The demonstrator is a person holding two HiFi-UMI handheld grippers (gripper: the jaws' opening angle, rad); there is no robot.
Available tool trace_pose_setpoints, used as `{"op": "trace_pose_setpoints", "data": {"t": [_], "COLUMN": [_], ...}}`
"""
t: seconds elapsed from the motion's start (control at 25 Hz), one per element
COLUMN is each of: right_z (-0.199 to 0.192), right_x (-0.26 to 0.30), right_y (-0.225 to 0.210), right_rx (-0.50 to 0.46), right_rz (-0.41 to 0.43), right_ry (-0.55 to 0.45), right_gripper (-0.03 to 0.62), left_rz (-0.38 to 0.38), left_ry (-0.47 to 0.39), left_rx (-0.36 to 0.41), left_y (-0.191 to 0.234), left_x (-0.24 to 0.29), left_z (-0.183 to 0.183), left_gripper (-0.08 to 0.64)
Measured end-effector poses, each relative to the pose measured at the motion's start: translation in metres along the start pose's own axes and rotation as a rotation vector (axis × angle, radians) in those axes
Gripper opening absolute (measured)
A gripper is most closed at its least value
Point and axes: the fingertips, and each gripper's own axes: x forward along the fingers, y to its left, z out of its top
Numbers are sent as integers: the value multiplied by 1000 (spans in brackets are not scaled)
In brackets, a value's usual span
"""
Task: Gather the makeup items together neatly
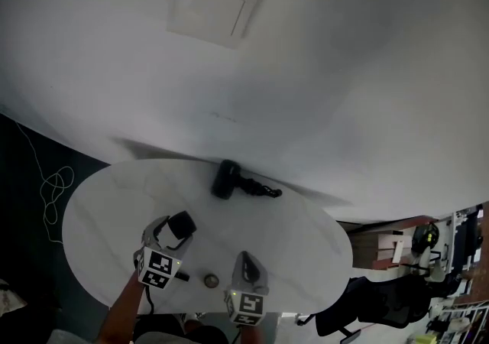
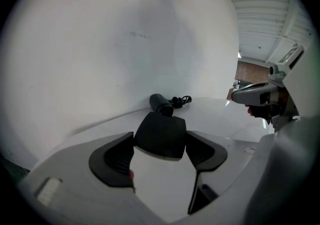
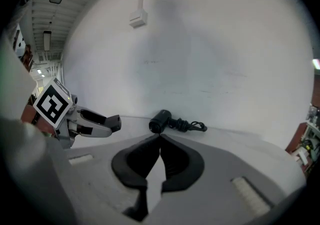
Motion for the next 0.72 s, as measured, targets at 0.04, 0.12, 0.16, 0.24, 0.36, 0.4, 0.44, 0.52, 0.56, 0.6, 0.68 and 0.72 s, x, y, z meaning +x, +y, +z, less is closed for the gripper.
{"op": "trace_pose_setpoints", "data": {"t": [0.04,0.12,0.16,0.24,0.36,0.4,0.44,0.52,0.56,0.6,0.68,0.72], "right_z": [-1,0,0,-1,-8,-13,-17,-21,-22,-23,-30,-34], "right_x": [-6,-18,-25,-40,-60,-66,-71,-83,-89,-95,-105,-109], "right_y": [-6,-16,-20,-30,-43,-48,-52,-59,-63,-67,-75,-78], "right_rx": [2,8,10,9,15,22,28,36,40,43,52,57], "right_rz": [-7,-21,-27,-40,-66,-73,-80,-93,-100,-108,-124,-130], "right_ry": [-3,-16,-23,-36,-38,-33,-30,-39,-47,-52,-44,-40], "right_gripper": [5,5,5,5,5,5,5,5,5,5,5,5], "left_rz": [-7,-19,-24,-37,-66,-77,-89,-110,-120,-129,-149,-158], "left_ry": [-8,-27,-35,-41,-47,-49,-52,-55,-56,-56,-53,-50], "left_rx": [7,26,36,53,82,92,103,123,133,142,155,161], "left_y": [-8,-24,-33,-51,-79,-88,-97,-115,-124,-132,-149,-156], "left_x": [-1,-6,-9,-15,-21,-21,-22,-24,-26,-27,-27,-26], "left_z": [4,14,17,22,26,27,28,28,28,27,26,24], "left_gripper": [339,339,339,339,339,339,339,339,339,339,339,339]}}
